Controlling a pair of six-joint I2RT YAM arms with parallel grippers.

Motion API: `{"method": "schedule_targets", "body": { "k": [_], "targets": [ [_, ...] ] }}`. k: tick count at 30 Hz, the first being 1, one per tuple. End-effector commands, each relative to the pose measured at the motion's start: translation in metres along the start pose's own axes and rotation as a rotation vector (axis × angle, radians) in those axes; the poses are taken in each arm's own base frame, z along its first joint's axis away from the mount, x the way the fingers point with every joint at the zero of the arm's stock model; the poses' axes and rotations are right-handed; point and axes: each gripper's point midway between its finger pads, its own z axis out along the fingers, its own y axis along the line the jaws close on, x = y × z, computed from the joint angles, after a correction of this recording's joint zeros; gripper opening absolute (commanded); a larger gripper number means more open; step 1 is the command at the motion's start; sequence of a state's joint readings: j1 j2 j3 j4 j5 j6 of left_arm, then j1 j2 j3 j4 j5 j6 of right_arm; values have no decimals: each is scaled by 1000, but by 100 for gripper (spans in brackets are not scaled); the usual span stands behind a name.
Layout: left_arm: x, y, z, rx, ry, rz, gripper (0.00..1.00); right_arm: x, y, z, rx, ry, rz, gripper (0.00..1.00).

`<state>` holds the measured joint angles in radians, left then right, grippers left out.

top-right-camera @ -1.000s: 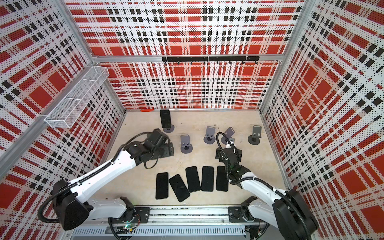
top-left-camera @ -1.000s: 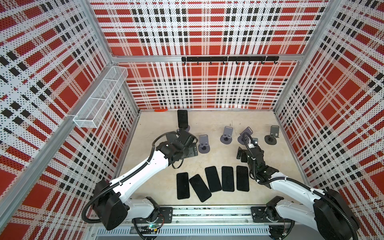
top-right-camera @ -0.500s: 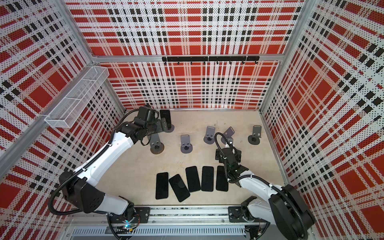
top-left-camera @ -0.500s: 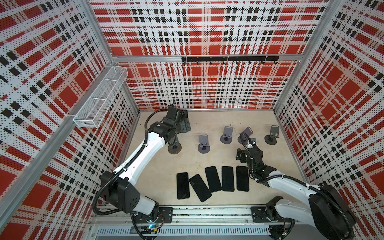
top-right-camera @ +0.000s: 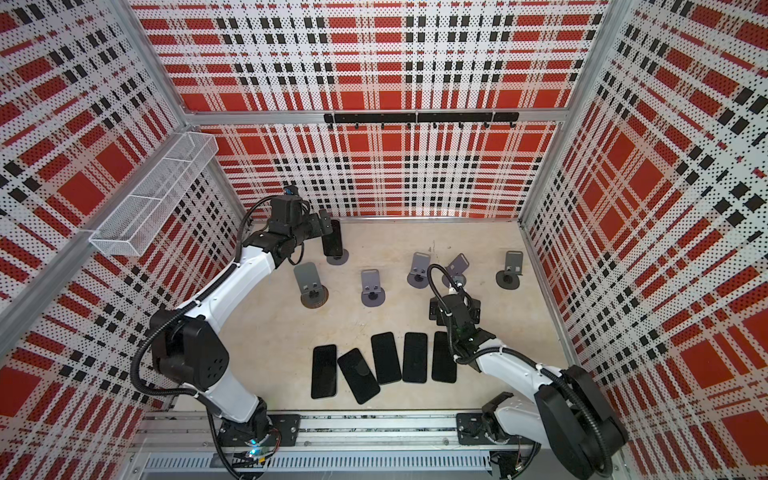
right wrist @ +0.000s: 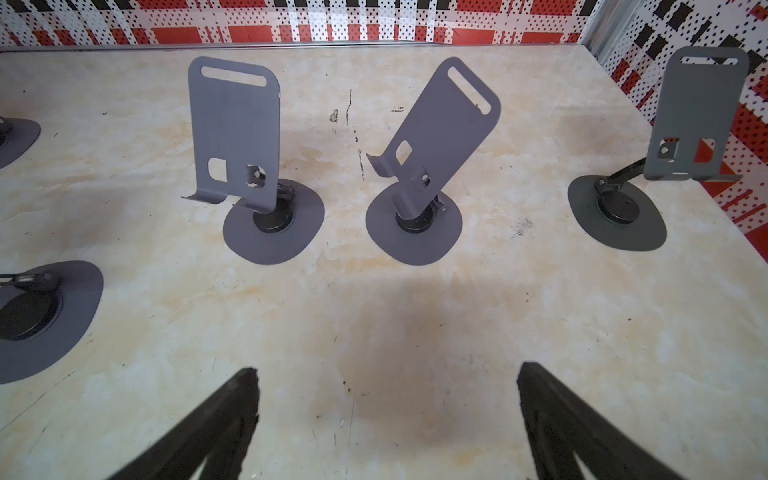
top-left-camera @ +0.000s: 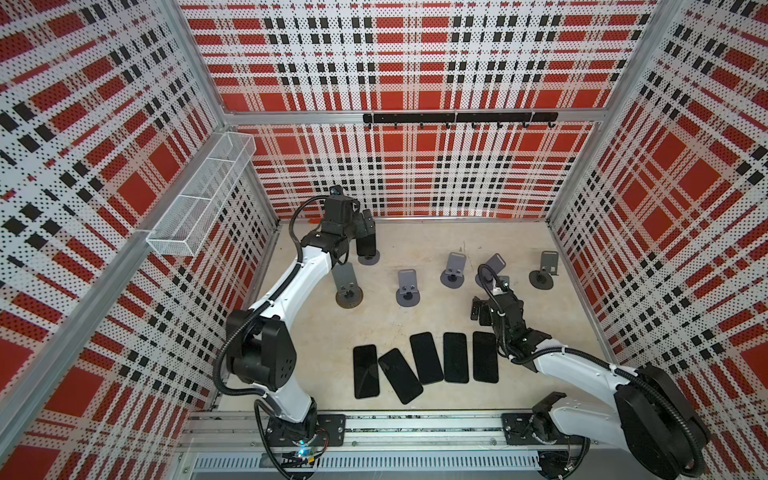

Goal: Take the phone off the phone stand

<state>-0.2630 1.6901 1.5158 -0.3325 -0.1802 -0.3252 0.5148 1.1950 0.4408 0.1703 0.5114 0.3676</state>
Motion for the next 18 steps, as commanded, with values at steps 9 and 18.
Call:
{"method": "schedule_targets", "body": {
  "k": [9,18],
  "targets": [
    [-18,1,57,41,12,-21,98,-6,1,6,22,5,1,100],
    [-17,3,97,27,52,0,98,-9,1,3,10,-17,7,100]
  ]
}}
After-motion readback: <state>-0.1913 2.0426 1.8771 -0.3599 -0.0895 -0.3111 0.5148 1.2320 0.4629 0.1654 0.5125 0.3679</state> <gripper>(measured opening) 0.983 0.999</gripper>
